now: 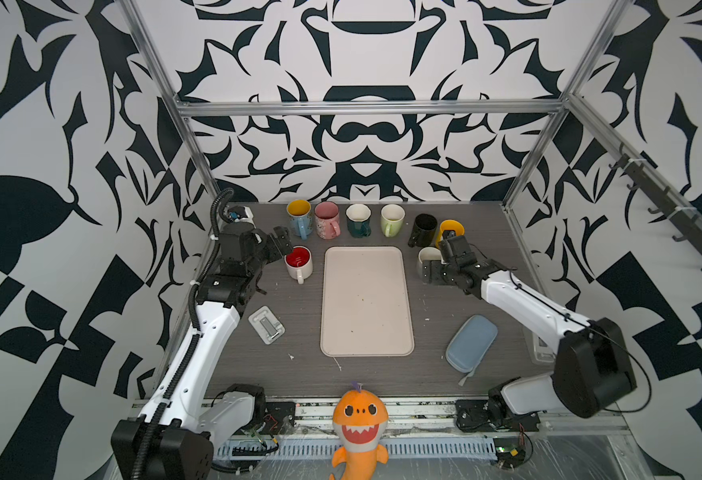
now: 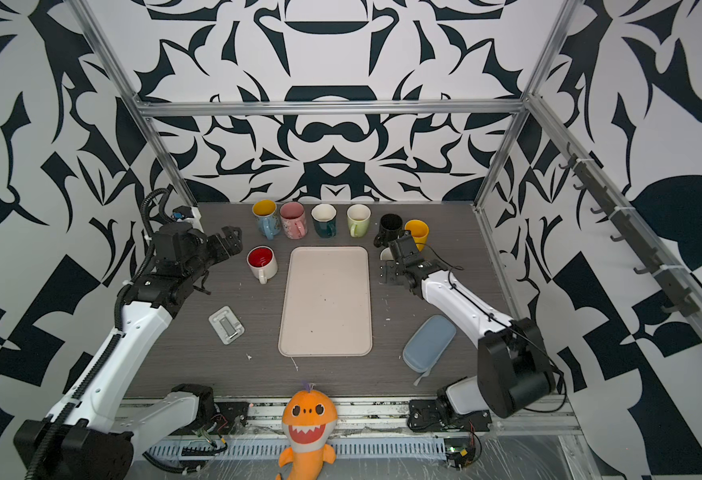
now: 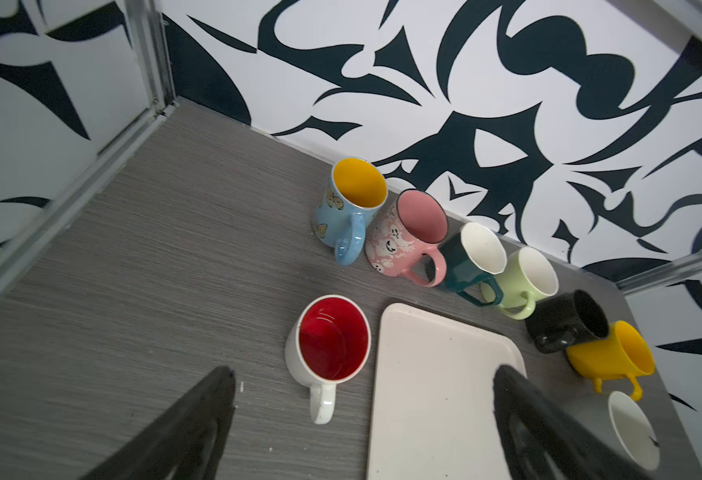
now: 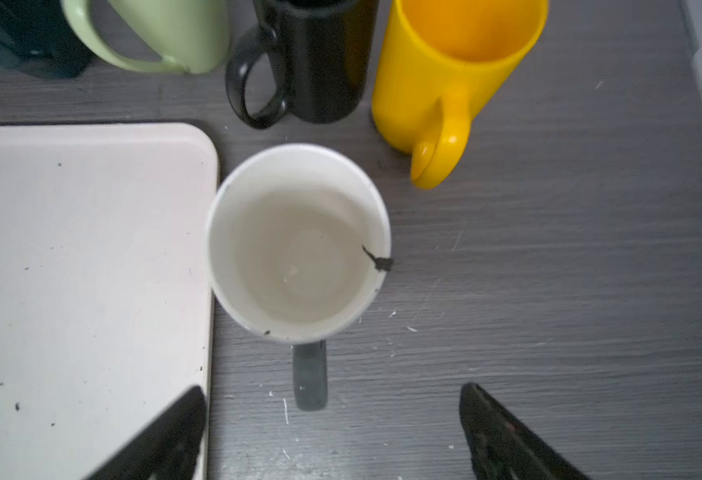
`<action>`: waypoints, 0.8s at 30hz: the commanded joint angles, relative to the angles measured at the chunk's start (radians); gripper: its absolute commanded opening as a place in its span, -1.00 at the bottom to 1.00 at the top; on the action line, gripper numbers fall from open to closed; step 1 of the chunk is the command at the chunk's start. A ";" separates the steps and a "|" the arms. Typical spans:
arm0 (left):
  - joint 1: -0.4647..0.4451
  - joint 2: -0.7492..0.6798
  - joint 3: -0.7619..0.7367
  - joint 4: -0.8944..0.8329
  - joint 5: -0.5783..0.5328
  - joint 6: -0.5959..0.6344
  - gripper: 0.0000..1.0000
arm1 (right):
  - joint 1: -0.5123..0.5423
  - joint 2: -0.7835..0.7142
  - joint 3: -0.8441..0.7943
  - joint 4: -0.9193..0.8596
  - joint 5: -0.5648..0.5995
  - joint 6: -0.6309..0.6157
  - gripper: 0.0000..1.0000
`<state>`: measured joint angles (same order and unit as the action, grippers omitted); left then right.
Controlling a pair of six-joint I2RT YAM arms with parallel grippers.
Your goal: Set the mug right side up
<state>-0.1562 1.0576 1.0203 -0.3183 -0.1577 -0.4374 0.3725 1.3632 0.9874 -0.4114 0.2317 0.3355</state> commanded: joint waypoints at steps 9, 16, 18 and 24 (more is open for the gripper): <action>0.020 -0.135 -0.243 0.181 -0.352 0.226 0.99 | -0.011 -0.309 -0.104 0.137 0.310 -0.175 0.99; 0.034 -0.177 -0.578 0.642 -0.431 0.336 0.99 | -0.046 -0.374 -0.423 0.603 0.368 -0.295 0.99; 0.043 -0.156 -0.623 0.700 -0.428 0.357 0.99 | -0.050 -0.346 -0.487 0.699 0.382 -0.329 0.99; 0.063 -0.057 -0.747 0.945 -0.366 0.383 0.99 | -0.063 -0.190 -0.595 0.936 0.388 -0.388 0.99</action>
<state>-0.1070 0.9695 0.3107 0.4149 -0.5476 -0.0841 0.3157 1.1416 0.4114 0.2993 0.5858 -0.0017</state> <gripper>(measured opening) 0.995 0.995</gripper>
